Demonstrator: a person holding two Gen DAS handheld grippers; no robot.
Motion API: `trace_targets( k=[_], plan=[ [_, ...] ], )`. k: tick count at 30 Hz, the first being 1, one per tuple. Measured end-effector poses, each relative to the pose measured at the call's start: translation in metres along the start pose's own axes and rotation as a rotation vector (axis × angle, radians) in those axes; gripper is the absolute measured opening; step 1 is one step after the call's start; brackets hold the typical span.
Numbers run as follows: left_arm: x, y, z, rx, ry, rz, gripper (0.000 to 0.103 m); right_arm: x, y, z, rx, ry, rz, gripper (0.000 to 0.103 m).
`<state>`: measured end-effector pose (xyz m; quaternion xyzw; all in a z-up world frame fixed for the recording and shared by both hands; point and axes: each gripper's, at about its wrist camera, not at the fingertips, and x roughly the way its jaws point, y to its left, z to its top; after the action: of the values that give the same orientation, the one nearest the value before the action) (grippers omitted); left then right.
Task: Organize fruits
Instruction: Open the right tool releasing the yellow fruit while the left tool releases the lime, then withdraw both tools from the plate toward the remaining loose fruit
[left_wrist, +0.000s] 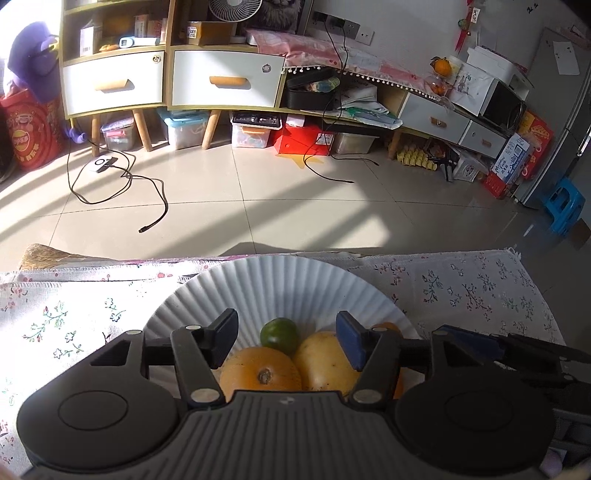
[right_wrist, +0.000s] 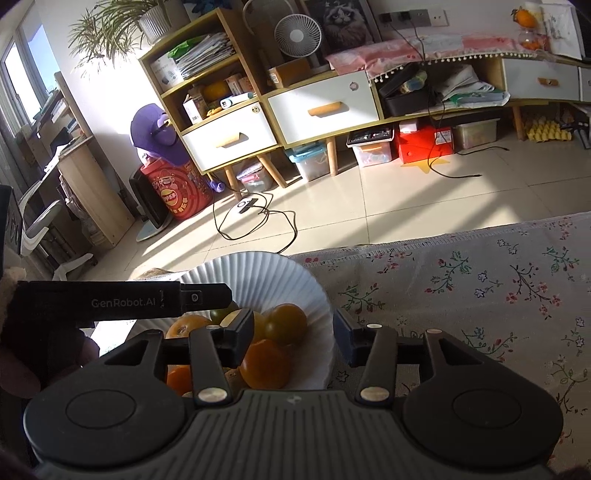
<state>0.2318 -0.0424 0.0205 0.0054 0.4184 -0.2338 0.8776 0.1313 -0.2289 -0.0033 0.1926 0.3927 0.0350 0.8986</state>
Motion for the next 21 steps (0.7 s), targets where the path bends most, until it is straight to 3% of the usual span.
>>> trace_targets(
  k=[11,21],
  plan=[
    [-0.052,0.007,-0.025,-0.019,-0.061,0.037,0.079,-0.033,0.009,-0.006,-0.033,-0.006,-0.035,0.063],
    [-0.086,0.010,-0.067,-0.004,-0.052,0.100,0.087,-0.059,0.016,-0.030,-0.053,0.022,-0.057,0.077]
  ],
)
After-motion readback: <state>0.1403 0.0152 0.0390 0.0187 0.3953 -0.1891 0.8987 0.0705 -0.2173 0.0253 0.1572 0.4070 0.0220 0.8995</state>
